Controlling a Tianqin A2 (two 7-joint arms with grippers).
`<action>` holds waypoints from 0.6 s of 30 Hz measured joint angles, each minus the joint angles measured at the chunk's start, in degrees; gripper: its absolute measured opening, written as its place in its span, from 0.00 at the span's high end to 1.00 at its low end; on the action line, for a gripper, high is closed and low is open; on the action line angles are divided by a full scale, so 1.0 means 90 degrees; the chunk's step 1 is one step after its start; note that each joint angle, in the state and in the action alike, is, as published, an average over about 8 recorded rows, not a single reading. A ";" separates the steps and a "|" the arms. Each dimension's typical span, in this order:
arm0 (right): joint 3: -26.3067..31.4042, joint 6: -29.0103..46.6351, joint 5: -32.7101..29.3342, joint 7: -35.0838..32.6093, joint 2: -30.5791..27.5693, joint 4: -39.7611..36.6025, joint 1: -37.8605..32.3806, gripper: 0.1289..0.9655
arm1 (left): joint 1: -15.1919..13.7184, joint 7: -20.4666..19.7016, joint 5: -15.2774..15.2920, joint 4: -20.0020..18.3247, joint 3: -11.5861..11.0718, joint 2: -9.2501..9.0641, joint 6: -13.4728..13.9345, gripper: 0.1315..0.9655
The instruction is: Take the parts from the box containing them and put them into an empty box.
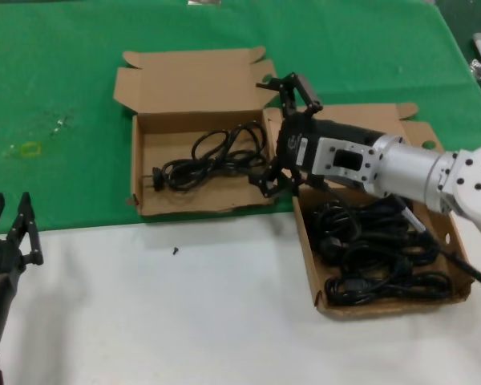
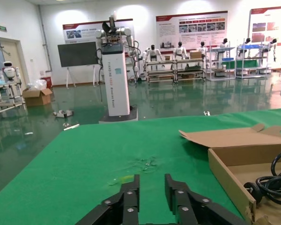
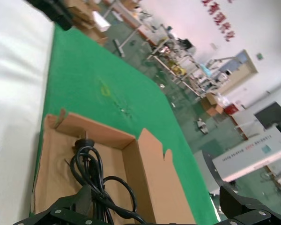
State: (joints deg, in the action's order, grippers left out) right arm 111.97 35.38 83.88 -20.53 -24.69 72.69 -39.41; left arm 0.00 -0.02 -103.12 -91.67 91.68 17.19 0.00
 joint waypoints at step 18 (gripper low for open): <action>-0.0603 -0.1052 0.0572 0.0610 0.0223 0.0564 0.1171 0.00 | 0.0000 0.0002 0.0000 0.0000 0.0000 0.0000 0.0000 0.56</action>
State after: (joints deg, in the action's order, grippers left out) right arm 106.54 25.92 89.03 -15.04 -22.68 77.77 -28.87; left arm 0.00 0.00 -103.12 -91.67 91.68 17.19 0.00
